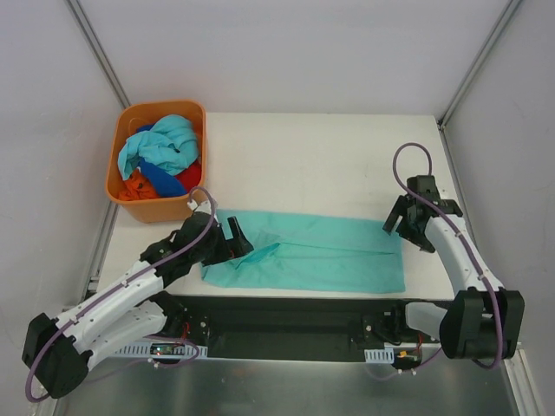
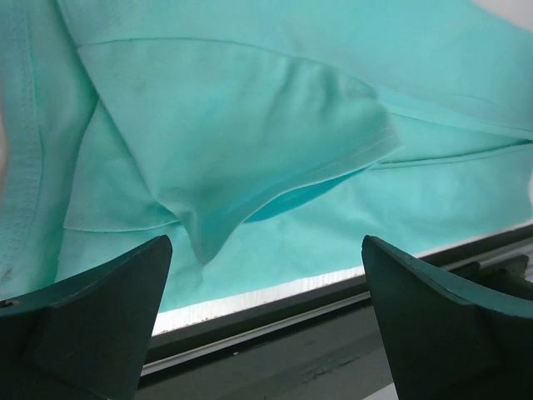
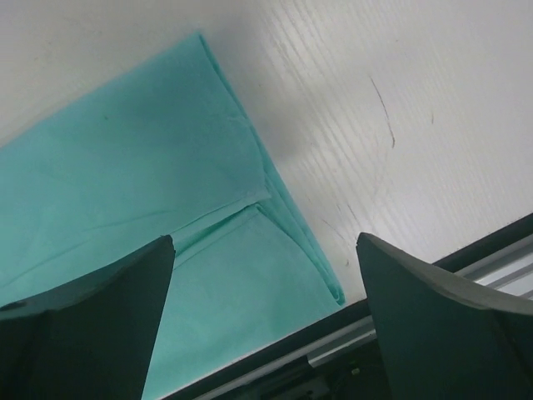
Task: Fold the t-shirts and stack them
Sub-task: Fold the other side of the tshirt into a rectangle, then rotate the tshirt 90 degrees
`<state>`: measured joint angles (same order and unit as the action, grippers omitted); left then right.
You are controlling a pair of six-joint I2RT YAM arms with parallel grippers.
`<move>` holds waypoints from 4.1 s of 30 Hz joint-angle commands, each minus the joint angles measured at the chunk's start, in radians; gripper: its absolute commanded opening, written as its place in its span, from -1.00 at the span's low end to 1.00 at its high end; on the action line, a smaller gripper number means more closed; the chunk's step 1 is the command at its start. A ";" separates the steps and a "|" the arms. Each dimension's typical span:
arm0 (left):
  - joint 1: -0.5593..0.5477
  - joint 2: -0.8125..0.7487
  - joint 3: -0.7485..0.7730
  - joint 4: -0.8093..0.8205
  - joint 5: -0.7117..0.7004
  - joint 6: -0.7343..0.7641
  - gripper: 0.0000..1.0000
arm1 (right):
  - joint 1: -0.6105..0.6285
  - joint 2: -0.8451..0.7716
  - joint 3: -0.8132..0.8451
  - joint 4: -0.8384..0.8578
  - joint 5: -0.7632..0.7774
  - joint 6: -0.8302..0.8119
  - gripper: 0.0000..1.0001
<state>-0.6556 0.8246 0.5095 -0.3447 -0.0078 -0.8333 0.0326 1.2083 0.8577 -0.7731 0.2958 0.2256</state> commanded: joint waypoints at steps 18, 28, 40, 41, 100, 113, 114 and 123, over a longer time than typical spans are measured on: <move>-0.139 0.737 0.408 0.262 0.278 0.083 0.99 | 0.003 0.019 0.001 0.046 -0.274 -0.034 0.93; -0.170 0.729 0.302 0.342 0.279 0.034 0.99 | 0.003 -0.013 -0.002 0.067 -0.287 -0.069 0.93; -0.171 0.430 0.183 0.314 0.200 0.011 0.99 | 0.107 0.111 0.070 0.133 -0.417 -0.111 0.93; -0.165 0.417 0.164 0.293 0.160 -0.001 0.99 | 0.112 0.126 0.069 0.146 -0.434 -0.105 0.93; 0.209 1.889 1.934 0.142 0.308 -0.040 0.99 | 0.819 0.153 -0.026 0.285 -0.331 0.313 0.93; 0.145 1.463 1.816 0.156 0.391 0.094 0.99 | 0.816 -0.196 -0.048 0.100 -0.067 0.323 0.93; 0.139 1.349 1.702 0.154 0.387 0.100 0.99 | 0.811 -0.213 -0.071 0.098 -0.066 0.322 0.93; -0.045 0.570 0.688 0.154 0.041 0.192 0.99 | 0.688 -0.365 -0.226 0.097 -0.112 0.268 0.93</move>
<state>-0.6128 1.6135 1.5322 -0.1555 0.2535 -0.6914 0.7635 0.8768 0.6823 -0.6548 0.1829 0.5297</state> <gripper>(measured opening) 0.993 0.968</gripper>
